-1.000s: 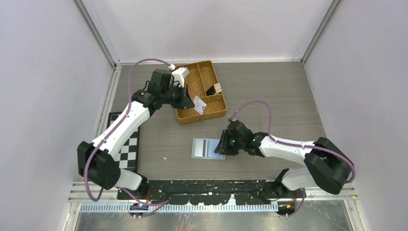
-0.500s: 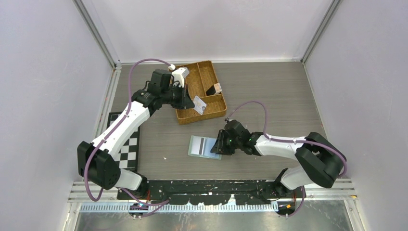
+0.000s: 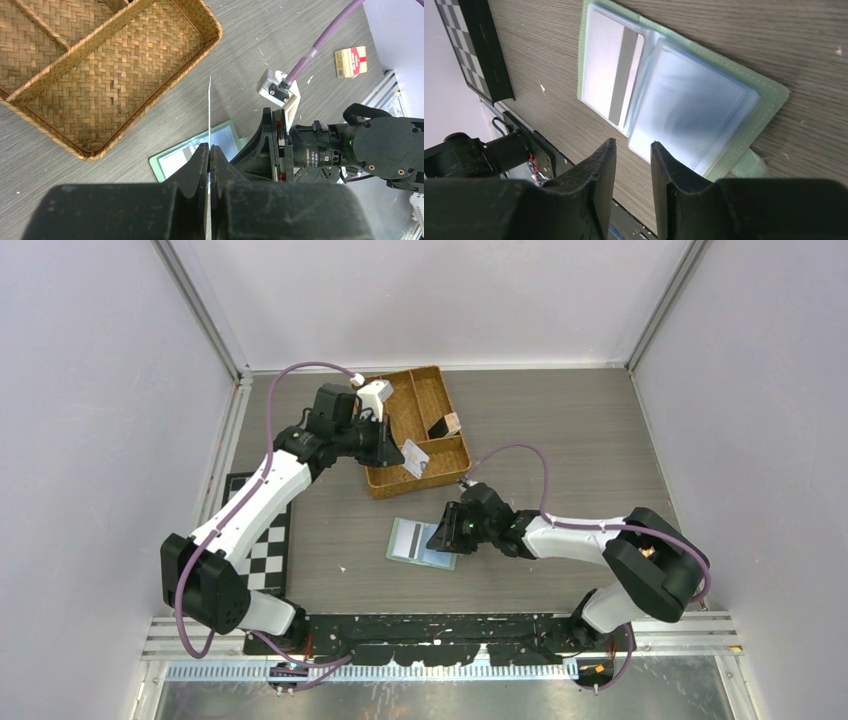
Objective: Put the credit cards into the card holder
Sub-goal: Insert the credit card into the card holder.
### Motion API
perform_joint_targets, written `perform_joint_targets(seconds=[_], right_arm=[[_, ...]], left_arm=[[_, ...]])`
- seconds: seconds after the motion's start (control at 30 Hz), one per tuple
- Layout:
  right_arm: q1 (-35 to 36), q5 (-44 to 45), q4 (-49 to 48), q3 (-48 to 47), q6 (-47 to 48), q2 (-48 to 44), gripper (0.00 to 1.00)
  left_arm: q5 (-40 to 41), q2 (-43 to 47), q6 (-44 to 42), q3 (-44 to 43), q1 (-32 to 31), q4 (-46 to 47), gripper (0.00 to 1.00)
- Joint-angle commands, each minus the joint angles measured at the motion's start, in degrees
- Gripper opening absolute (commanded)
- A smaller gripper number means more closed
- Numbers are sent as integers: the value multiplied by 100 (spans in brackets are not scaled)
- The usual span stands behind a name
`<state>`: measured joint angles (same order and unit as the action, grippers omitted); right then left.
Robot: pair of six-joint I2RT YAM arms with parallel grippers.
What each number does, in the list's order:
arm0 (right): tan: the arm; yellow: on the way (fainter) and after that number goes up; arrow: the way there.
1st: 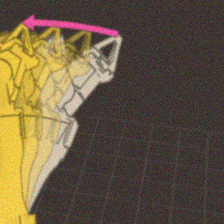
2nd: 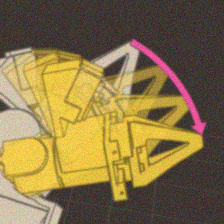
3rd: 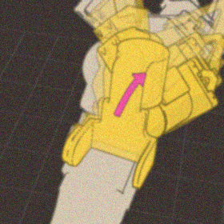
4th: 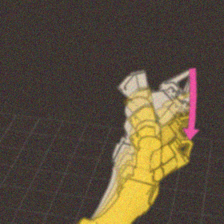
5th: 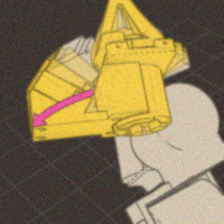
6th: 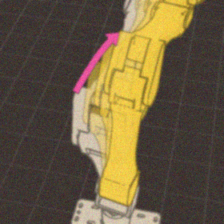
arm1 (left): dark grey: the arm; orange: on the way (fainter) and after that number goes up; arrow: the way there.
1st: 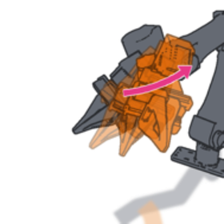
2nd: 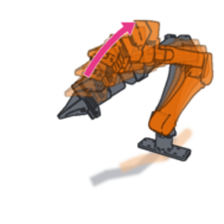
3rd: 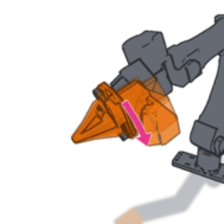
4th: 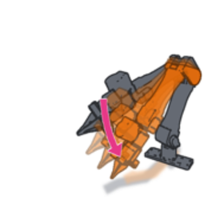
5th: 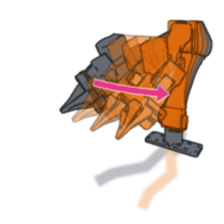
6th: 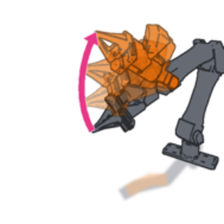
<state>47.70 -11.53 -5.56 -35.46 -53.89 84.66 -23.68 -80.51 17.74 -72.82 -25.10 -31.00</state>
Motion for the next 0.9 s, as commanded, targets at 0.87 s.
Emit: perform_joint_targets(seconds=[0.87], right_arm=[[142, 1109, 1048, -257, -192, -57, 45]], left_arm=[[-147, 39, -7, -4, 32, -3, 0]])
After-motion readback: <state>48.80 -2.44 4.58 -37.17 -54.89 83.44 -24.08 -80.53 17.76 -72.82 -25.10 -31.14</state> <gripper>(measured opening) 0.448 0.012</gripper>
